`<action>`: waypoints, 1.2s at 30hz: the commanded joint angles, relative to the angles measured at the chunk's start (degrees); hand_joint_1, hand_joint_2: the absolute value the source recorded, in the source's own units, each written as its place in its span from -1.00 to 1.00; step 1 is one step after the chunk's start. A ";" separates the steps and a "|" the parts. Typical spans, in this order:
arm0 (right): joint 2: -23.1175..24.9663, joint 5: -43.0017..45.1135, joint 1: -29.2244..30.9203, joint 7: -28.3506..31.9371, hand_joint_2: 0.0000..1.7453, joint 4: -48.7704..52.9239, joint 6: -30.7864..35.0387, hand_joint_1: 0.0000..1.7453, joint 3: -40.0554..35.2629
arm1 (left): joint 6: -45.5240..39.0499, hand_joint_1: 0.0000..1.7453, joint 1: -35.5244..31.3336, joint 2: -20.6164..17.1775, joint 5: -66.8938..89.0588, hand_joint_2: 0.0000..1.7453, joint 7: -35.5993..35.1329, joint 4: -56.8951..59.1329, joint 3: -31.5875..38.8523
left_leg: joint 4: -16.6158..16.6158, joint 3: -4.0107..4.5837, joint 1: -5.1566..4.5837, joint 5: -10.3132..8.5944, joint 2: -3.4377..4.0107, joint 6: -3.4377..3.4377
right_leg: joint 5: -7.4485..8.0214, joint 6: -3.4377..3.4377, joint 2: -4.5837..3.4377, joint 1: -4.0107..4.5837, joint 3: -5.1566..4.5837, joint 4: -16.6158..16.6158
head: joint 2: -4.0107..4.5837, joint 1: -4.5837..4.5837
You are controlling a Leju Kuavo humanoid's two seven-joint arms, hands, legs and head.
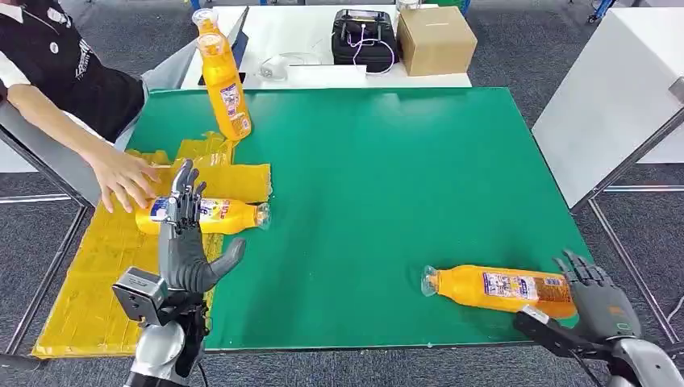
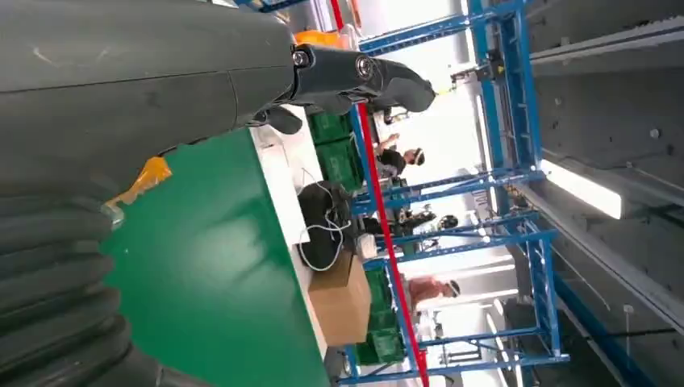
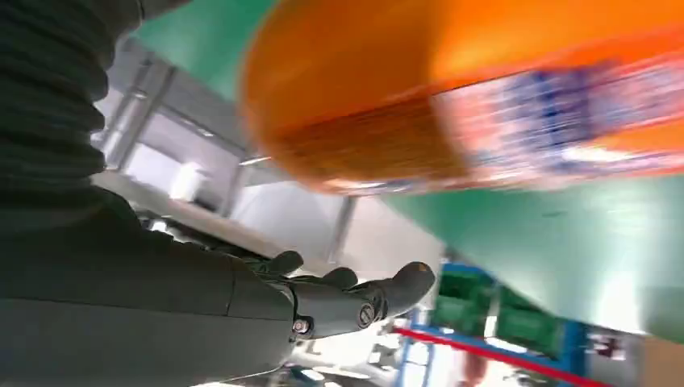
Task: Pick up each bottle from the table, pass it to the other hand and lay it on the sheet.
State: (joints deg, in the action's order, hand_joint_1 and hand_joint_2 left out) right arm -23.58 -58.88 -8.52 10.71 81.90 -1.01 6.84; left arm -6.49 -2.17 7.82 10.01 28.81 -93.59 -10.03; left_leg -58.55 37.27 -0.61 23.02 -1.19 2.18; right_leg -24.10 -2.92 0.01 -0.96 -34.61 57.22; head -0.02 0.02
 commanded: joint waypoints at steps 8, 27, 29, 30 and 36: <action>-1.94 0.99 7.21 0.54 1.00 -5.83 1.09 -1.00 -18.88 | 0.13 -1.00 -2.04 0.66 -0.47 1.00 -0.33 5.13 -0.97 | 0.04 -0.25 0.12 0.09 0.14 -0.12 | -0.02 0.09 -0.07 0.13 0.30 -0.16 | 0.00 0.00; -11.30 6.01 5.40 -5.25 1.00 -5.35 -4.05 1.00 -20.19 | 0.45 -1.00 -1.76 0.33 -1.47 1.00 -0.47 6.56 -1.19 | 0.03 -0.15 0.02 0.06 -0.05 -0.06 | -0.05 0.05 0.08 0.04 0.21 -0.08 | 0.00 0.00; -8.30 4.64 6.41 -5.48 1.00 -6.46 -2.16 1.00 -19.81 | 0.42 -1.00 -0.90 0.33 -1.51 1.00 -0.49 5.89 -0.82 | 0.05 -0.25 0.06 0.09 0.02 -0.09 | -0.05 0.07 0.03 0.08 0.33 -0.15 | 0.00 0.00; -6.18 3.60 7.13 -5.79 1.00 -7.17 -1.02 1.00 -19.92 | 0.49 -1.00 -0.03 0.24 -1.49 1.00 -0.49 5.16 -0.52 | 0.06 -0.20 0.05 0.06 0.04 -0.08 | -0.03 0.06 0.00 0.06 0.26 -0.14 | 0.00 0.00; 6.70 -5.03 11.64 -11.18 1.00 -10.75 4.10 1.00 -24.27 | 3.72 -1.00 7.07 -0.95 -1.49 1.00 0.06 -0.95 3.77 | 0.12 -0.34 0.19 0.16 0.49 -0.15 | 0.07 0.13 -0.43 0.23 0.37 -0.26 | 0.00 0.04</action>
State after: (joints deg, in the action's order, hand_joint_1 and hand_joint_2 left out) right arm -31.31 -58.52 -2.86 3.52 78.60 -0.06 -12.22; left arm -5.42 -0.51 8.57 8.90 28.55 -91.47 -9.97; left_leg -58.54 37.25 -0.63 23.05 -1.16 2.18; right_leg -24.11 -2.92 0.00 -0.94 -34.53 57.23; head -0.02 0.07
